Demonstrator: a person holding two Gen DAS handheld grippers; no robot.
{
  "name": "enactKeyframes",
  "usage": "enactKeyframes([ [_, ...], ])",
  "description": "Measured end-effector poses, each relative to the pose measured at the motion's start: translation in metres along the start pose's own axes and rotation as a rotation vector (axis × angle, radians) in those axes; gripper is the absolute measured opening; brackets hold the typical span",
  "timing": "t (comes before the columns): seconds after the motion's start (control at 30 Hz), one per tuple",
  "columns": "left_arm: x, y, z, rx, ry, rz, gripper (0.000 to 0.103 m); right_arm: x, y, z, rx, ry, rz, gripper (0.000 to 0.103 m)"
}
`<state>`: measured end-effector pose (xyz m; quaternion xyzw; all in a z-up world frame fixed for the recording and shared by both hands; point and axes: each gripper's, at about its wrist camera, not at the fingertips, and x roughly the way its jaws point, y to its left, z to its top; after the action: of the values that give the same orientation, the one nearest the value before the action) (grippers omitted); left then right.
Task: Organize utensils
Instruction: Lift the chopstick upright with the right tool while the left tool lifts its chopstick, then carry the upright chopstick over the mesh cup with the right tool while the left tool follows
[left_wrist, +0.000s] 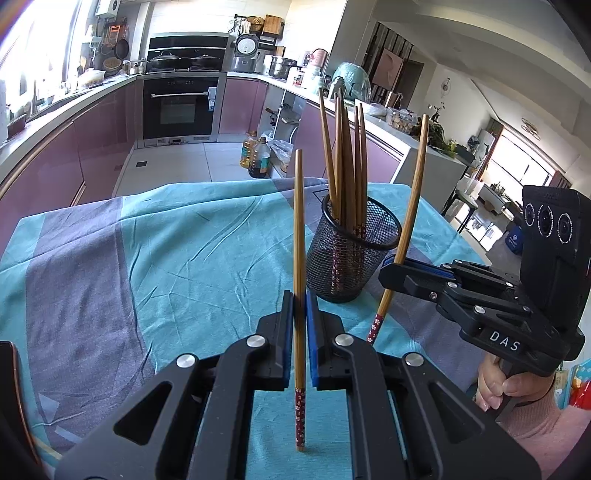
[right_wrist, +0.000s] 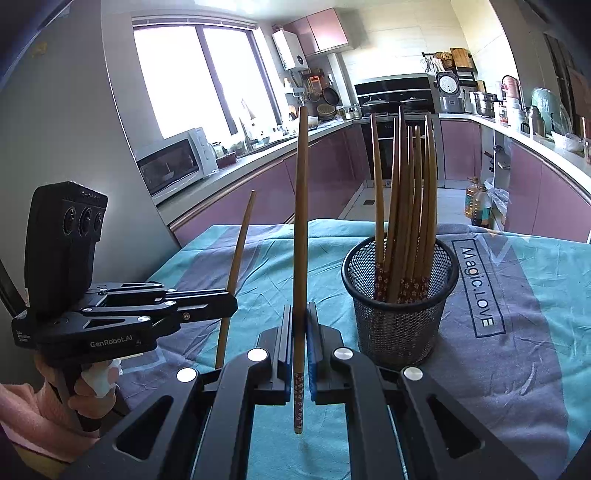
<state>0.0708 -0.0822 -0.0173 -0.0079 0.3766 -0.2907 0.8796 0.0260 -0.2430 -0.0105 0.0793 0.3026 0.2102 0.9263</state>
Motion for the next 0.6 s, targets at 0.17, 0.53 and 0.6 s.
enactKeyframes([
  [0.17, -0.004, -0.001, 0.003, 0.001, -0.012, -0.007, 0.007, -0.004, -0.001, 0.004, -0.003, -0.015, -0.008, 0.006],
  [0.53, -0.011, 0.002, 0.008, -0.002, -0.035, -0.027, 0.007, -0.015, -0.004, 0.014, -0.013, -0.056, -0.025, 0.006],
  [0.6, -0.012, 0.002, 0.009, -0.001, -0.037, -0.028, 0.007, -0.017, -0.004, 0.015, -0.013, -0.062, -0.027, 0.006],
])
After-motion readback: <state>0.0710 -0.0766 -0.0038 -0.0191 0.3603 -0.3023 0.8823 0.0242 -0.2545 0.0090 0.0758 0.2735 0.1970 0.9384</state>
